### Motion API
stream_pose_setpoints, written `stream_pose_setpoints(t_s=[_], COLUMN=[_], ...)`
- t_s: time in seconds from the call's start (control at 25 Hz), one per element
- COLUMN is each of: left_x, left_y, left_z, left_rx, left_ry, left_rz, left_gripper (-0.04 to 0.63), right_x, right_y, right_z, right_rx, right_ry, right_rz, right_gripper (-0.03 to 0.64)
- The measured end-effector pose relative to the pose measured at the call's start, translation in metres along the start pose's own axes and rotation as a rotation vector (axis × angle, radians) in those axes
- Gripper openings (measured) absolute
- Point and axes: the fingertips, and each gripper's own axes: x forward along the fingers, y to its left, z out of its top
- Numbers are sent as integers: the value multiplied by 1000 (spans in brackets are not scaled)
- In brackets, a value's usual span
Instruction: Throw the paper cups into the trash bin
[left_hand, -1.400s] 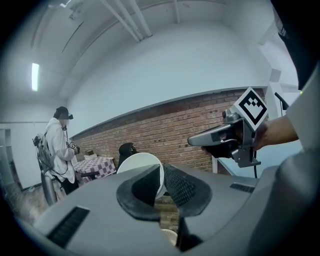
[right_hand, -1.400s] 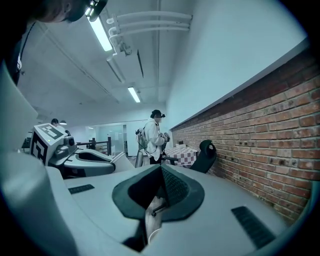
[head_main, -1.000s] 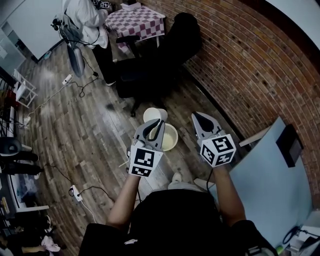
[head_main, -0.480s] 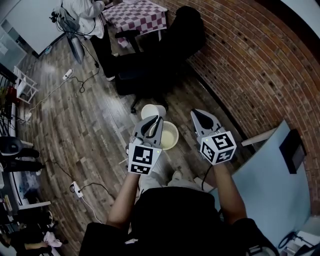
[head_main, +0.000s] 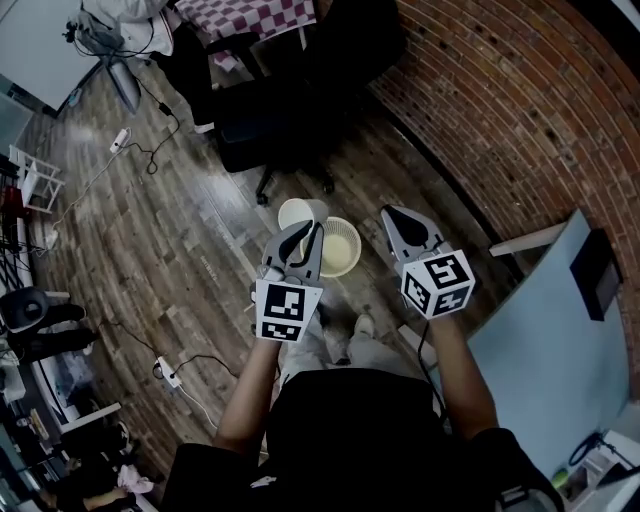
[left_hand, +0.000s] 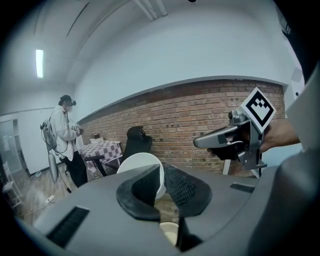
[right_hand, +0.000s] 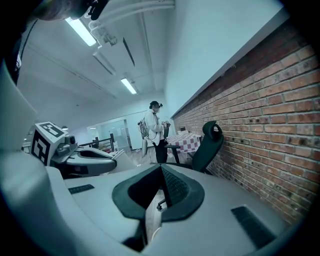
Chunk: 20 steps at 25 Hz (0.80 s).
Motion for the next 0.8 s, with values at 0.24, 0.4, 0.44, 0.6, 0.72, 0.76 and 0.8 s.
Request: stream_pose_setpoints(t_s=[0.24, 0.4, 0.44, 0.6, 0.72, 0.76, 0.8], left_x=[17, 32, 41, 70, 86, 91, 95], left_y=[20, 22, 22, 28, 28, 27, 25], left_z=[-31, -54, -61, -91, -115, -125, -135], left_rx=[5, -16, -19, -29, -32, -32, -34], left_ry=[43, 87, 102, 155, 188, 200, 214], left_rz=[-85, -176, -194, -238, -266, -274, -283], left_gripper=[31, 31, 31, 31, 31, 31, 31], right_x=[20, 24, 28, 50, 59, 62, 64], right_y=[5, 3, -2, -15, -24, -27, -30], right_z=[-14, -31, -38, -56, -72, -79, -88], right_rx=[45, 87, 97, 122, 147, 157, 169], right_ry=[11, 40, 50, 75, 85, 89, 96], right_rz=[-79, -155, -170, -204, -229, -240, -251], right_gripper=[5, 5, 5, 5, 5, 5, 5])
